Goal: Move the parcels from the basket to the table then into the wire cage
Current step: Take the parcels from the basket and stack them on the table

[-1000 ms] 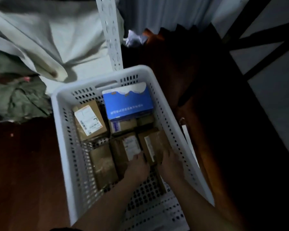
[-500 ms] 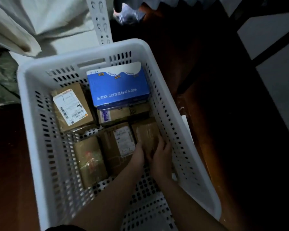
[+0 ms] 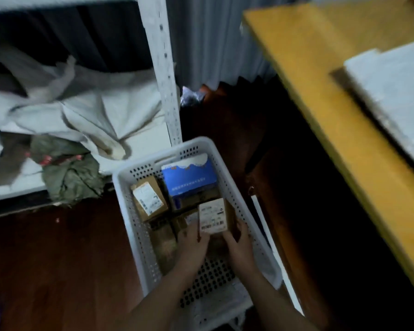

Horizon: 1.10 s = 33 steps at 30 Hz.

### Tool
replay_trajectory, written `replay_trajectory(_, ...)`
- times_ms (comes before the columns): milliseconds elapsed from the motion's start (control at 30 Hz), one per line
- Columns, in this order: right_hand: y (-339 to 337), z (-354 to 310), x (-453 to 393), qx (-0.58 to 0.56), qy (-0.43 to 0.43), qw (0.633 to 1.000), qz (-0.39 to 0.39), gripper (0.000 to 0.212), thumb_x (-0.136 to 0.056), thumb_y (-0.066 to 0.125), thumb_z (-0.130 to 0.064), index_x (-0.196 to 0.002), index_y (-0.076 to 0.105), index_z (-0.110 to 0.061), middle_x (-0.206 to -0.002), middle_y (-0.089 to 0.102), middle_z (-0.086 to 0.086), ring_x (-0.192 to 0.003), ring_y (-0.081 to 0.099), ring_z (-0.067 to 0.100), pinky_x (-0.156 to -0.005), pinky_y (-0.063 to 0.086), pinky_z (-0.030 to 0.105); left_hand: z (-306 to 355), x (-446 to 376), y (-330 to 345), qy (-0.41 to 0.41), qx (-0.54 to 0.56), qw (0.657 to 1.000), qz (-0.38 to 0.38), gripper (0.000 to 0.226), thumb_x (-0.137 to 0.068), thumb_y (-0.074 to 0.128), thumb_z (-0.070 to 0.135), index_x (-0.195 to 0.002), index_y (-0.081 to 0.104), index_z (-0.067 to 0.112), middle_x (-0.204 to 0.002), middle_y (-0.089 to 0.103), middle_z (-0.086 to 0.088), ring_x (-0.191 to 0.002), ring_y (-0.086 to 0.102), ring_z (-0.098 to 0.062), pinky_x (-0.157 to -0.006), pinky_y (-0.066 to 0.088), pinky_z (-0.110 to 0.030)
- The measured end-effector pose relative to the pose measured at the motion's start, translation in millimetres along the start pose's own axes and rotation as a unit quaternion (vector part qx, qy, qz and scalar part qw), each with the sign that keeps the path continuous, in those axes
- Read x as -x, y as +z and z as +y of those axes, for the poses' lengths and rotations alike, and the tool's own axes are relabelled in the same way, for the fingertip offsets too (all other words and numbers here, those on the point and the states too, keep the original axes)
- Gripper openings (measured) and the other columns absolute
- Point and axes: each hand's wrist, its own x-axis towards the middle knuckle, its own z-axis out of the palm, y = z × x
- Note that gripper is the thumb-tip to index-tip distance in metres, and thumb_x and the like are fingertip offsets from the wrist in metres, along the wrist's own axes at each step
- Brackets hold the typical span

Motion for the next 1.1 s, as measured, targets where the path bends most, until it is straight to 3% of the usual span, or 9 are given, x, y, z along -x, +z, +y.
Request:
replay_trajectory(100, -19.9, -60.5, 55.6, -0.107, 0.004, 0.994, -0.009, 0.043, -0.093, 0.053, -0.038, -0.134, 0.04, -0.04, -0.135, 0.054, 0.004, -0.119, 0.056, 0.02, -0.098, 0.05, 0.047, 62.1, 53.4, -29.6, -0.007, 0.032, 0.999, -0.016, 0.059, -0.098, 0.047, 0.035, -0.15, 0.02, 0.029, -0.148, 0.036, -0.004, -0.132, 0.039, -0.025, -0.105, 0.039, -0.037)
replay_trajectory(200, -44.1, -129.3, 111.1, -0.166, -0.023, 0.986, -0.011, 0.037, -0.101, 0.045, -0.026, -0.138, 0.04, -0.028, -0.126, 0.056, 0.001, -0.111, 0.059, 0.018, -0.083, 0.056, 0.03, 123.7, 110.5, -45.5, 0.055, 0.041, 0.996, -0.057, 0.054, -0.1, 0.045, 0.031, -0.149, 0.022, 0.028, -0.145, 0.04, -0.003, -0.127, 0.046, -0.024, -0.09, 0.042, -0.03)
replay_trajectory(333, -67.0, -196.3, 164.2, -0.182, -0.043, 0.981, 0.045, 0.075, -0.072, 0.054, -0.068, -0.138, 0.036, -0.037, -0.141, 0.042, 0.009, -0.122, 0.051, 0.028, -0.096, 0.051, 0.047, 190.9, 172.1, -54.8, 0.157, 0.023, 0.986, -0.048, 0.049, -0.099, 0.047, 0.028, -0.145, 0.032, 0.022, -0.139, 0.047, -0.003, -0.123, 0.049, -0.022, -0.089, 0.042, -0.03)
replay_trajectory(433, -99.7, -230.0, 187.7, -0.171, -0.119, 0.97, 0.124, 0.112, -0.055, 0.052, -0.091, -0.143, 0.038, -0.022, -0.14, 0.045, 0.009, -0.123, 0.051, 0.025, -0.102, 0.046, 0.047, 241.2, 211.2, -51.6, 0.225, -0.005, 0.973, -0.05, 0.044, -0.095, 0.052, 0.036, -0.136, 0.044, 0.022, -0.13, 0.056, -0.003, -0.113, 0.055, -0.022, -0.089, 0.045, -0.033)
replay_trajectory(533, -145.3, -274.9, 241.2, -0.166, -0.179, 0.951, 0.19, 0.072, -0.085, 0.056, -0.063, -0.14, 0.042, -0.018, -0.14, 0.045, 0.004, -0.124, 0.048, 0.017, -0.108, 0.04, 0.04, 285.6, 249.8, -34.1, 0.291, -0.024, 0.954, -0.066, 0.043, -0.09, 0.057, 0.042, -0.126, 0.052, 0.02, -0.119, 0.062, -0.004, -0.104, 0.058, -0.02, -0.09, 0.045, -0.033)
replay_trajectory(633, -194.8, -290.6, 265.9, -0.186, -0.192, 0.929, 0.256, 0.047, -0.094, 0.054, -0.036, -0.136, 0.043, -0.017, -0.135, 0.049, 0.009, -0.124, 0.048, 0.021, -0.11, 0.036, 0.04, 319.7, 287.5, -5.8, 0.338, -0.048, 0.935, -0.094, 0.036, -0.093, 0.055, 0.04, -0.122, 0.054, 0.019, -0.11, 0.06, 0.003, -0.098, 0.056, -0.018, -0.083, 0.041, -0.029)
replay_trajectory(767, -259.0, -296.6, 310.7, -0.206, -0.192, 0.902, 0.327, 0.073, -0.072, 0.053, -0.054, -0.136, 0.042, -0.019, -0.134, 0.048, 0.007, -0.124, 0.048, 0.021, -0.109, 0.037, 0.042, 347.1, 335.9, 45.3, 0.389, -0.062, 0.906, -0.153, 0.024, -0.092, 0.056, 0.042, -0.11, 0.052, 0.027, -0.113, 0.063, 0.003, -0.1, 0.059, -0.018, -0.085, 0.043, -0.03)
replay_trajectory(1033, -365.0, -235.8, 387.3, -0.255, -0.192, 0.834, 0.451, 0.074, -0.069, 0.052, -0.057, -0.13, 0.043, -0.017, -0.134, 0.048, 0.008, -0.122, 0.049, 0.021, -0.11, 0.037, 0.041, 338.4, 427.1, 158.1, 0.434, -0.128, 0.851, -0.267, 0.041, -0.093, 0.053, 0.045, -0.127, 0.051, 0.022, -0.124, 0.061, 0.001, -0.112, 0.057, -0.021, -0.096, 0.043, -0.033)
replay_trajectory(1100, -388.3, -212.5, 405.4, -0.265, -0.182, 0.817, 0.48, 0.061, -0.076, 0.058, -0.054, -0.124, 0.045, -0.018, -0.131, 0.049, 0.009, -0.115, 0.053, 0.02, -0.107, 0.039, 0.041, 329.1, 447.7, 182.6, 0.436, -0.15, 0.837, -0.295, 0.043, -0.094, 0.052, 0.044, -0.13, 0.049, 0.02, -0.122, 0.059, 0.003, -0.111, 0.056, -0.018, -0.094, 0.042, -0.03)
